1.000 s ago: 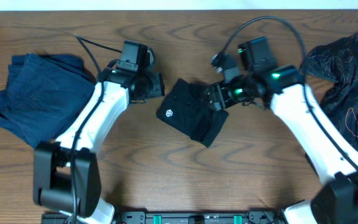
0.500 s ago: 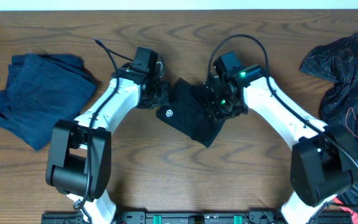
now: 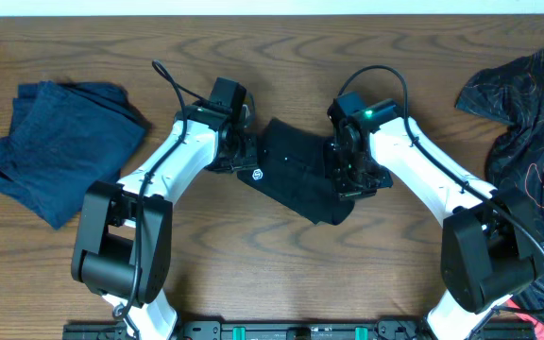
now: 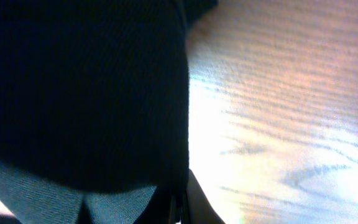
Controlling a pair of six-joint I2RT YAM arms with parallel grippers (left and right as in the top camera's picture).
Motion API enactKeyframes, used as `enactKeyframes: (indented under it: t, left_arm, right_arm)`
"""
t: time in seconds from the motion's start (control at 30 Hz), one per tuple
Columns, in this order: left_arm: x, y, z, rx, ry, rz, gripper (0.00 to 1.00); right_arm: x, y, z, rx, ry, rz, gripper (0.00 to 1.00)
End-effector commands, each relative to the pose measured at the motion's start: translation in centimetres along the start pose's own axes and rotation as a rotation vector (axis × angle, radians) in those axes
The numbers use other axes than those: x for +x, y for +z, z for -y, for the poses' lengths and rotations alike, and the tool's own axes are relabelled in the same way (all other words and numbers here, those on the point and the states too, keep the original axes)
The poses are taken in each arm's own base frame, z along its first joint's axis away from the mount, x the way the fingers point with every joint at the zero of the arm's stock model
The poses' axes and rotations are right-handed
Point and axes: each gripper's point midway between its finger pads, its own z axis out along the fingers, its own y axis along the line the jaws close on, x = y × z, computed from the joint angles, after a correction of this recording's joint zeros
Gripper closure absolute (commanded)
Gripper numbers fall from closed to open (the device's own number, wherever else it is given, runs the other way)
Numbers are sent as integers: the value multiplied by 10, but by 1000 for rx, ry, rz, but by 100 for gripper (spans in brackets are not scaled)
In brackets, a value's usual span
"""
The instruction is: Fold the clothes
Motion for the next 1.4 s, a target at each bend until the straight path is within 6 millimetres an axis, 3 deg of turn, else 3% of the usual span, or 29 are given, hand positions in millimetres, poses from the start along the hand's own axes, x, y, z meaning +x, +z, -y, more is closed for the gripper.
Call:
enactKeyframes:
  t: [0.0, 0.1, 0.3, 0.47, 0.6, 0.77, 0.87, 0.97, 1.07, 1.23, 1.37]
  left_arm:
    - [19, 12, -17, -60, -7, -55, 48]
    - [33, 15, -23, -78, -16, -101, 48]
    - [44, 13, -28, -98, -26, -147, 48]
    - [40, 1, -37, -158, -17, -107, 49]
    - [14, -34, -40, -213, 3, 53, 48]
    - [-33, -77, -13, -118, 49, 319, 44]
    - [-60, -85, 2, -57, 68, 432, 43]
    - [-79, -78, 16, 7, 86, 483, 43]
    - [-86, -58, 29, 84, 106, 470, 43]
    - [-73, -12, 32, 142, 109, 341, 43]
    - [-58, 11, 29, 154, 97, 247, 43]
  right_arm:
    - [5, 2, 11, 66, 37, -20, 98]
    - [7, 0, 27, 139, 117, -20, 94]
    - [17, -1, 39, 152, 157, -69, 82]
    - [25, -4, 42, 158, 163, -96, 82]
    - [21, -11, 37, 118, 167, -51, 83]
    - [-1, -34, 11, -53, 110, 103, 85]
    - [-14, -49, -13, -184, 35, 191, 88]
    - [-23, -52, -25, -225, 10, 228, 89]
    - [-23, -47, -32, -233, -5, 214, 90]
    - [-22, -34, -46, -249, -33, 170, 91]
    - [-23, -17, -58, -267, -62, 137, 91]
